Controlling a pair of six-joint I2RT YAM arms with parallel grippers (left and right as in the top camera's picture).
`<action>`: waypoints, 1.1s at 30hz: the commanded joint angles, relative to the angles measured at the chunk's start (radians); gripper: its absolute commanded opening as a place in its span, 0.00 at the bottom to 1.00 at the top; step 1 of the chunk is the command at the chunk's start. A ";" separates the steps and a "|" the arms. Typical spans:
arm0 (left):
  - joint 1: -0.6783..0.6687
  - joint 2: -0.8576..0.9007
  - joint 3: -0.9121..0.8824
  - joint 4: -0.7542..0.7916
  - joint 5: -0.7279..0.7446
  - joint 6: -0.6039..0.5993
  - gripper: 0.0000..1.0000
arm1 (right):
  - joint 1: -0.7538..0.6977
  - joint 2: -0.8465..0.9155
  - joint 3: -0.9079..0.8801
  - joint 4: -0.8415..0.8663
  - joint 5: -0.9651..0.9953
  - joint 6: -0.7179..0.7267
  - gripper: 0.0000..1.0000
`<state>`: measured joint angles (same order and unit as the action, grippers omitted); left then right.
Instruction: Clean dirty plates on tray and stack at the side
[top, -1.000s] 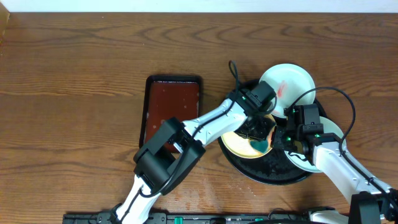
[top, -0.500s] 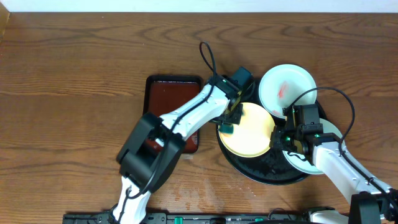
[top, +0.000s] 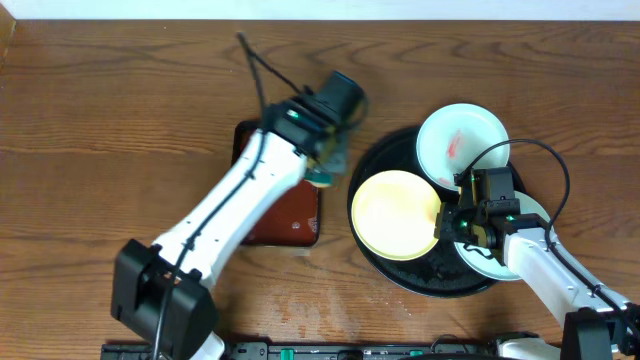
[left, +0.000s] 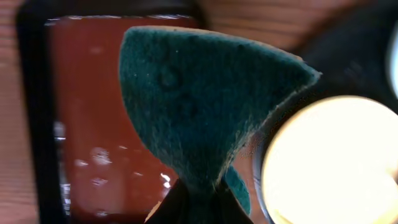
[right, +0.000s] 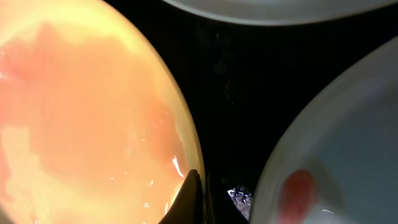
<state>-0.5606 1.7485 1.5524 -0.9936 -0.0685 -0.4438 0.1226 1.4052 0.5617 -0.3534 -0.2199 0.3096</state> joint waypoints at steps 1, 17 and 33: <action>0.085 0.027 -0.084 0.009 -0.022 0.030 0.08 | 0.003 -0.023 0.041 -0.061 0.007 -0.030 0.01; 0.158 -0.069 -0.242 0.116 0.061 0.055 0.49 | 0.169 -0.324 0.231 -0.339 0.544 -0.057 0.01; 0.158 -0.428 -0.242 0.082 0.061 0.055 0.80 | 0.721 -0.353 0.233 -0.243 1.231 -0.250 0.01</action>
<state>-0.4076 1.3571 1.2892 -0.9092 -0.0044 -0.3920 0.7681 1.0618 0.7753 -0.6292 0.8257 0.1455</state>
